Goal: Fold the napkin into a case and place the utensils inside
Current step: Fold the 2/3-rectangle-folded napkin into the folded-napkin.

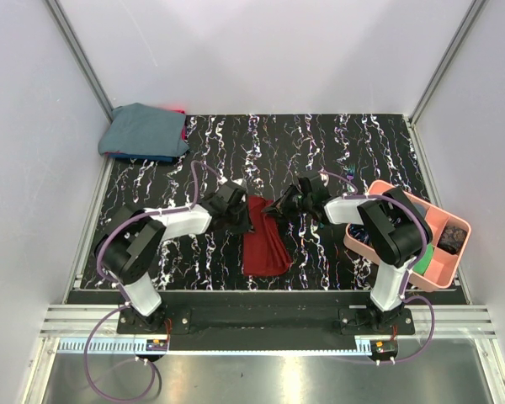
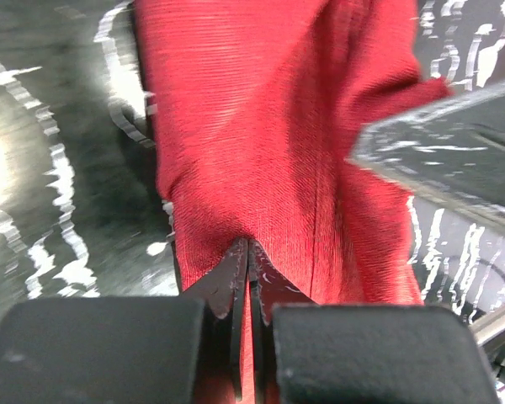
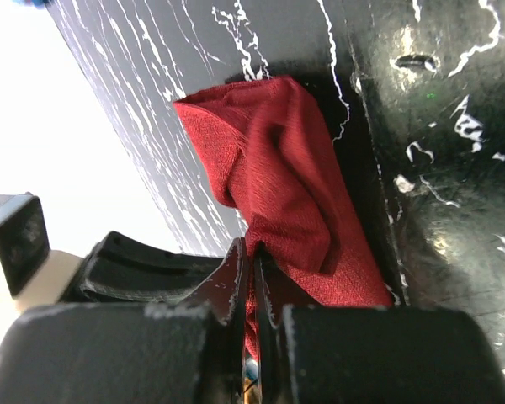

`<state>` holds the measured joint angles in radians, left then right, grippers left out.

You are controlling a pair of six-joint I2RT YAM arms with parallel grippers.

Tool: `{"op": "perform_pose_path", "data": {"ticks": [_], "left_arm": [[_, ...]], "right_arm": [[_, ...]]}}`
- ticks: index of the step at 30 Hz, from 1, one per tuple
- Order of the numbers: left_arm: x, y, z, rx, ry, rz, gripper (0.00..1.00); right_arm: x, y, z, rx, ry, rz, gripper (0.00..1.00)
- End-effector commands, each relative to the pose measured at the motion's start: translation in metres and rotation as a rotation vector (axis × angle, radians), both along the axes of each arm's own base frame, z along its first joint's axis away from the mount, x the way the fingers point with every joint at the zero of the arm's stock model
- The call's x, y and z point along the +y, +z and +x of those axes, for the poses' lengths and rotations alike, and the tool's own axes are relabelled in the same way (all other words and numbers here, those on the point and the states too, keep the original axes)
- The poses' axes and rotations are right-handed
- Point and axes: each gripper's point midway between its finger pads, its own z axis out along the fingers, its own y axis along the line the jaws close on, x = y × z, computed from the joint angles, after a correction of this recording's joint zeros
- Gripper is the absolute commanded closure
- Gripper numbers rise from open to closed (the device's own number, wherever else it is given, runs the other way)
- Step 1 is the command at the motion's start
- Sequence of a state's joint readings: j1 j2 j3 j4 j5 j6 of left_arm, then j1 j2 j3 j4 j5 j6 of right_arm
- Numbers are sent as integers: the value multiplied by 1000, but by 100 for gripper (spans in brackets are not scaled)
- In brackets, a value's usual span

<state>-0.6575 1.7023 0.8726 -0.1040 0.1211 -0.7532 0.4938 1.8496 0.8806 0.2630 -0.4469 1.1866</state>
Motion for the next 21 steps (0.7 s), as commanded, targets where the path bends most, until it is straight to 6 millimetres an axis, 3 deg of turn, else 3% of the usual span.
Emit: {"op": "perform_pose_path", "data": {"ticks": [1,4,8,15,21], "left_arm": [[-9,-20,-12,17,-29,-16,99],[-9,-26,-19,37,-35,-17,99],[-10,-22,-16,11,-35,-36,99],[-13,-16,-17,-12,-71,-50,98],[-3,-10,-22,-30,-102,-25,94]], "right_arm": [[14,27,16,-1,-106,44,100],[18,24,18,31,-140,42,100],[18,5,18,81,-192,30,100],[18,-10,34,65,-266,52,100],[22,-21,39,72,-272,51,100]]}}
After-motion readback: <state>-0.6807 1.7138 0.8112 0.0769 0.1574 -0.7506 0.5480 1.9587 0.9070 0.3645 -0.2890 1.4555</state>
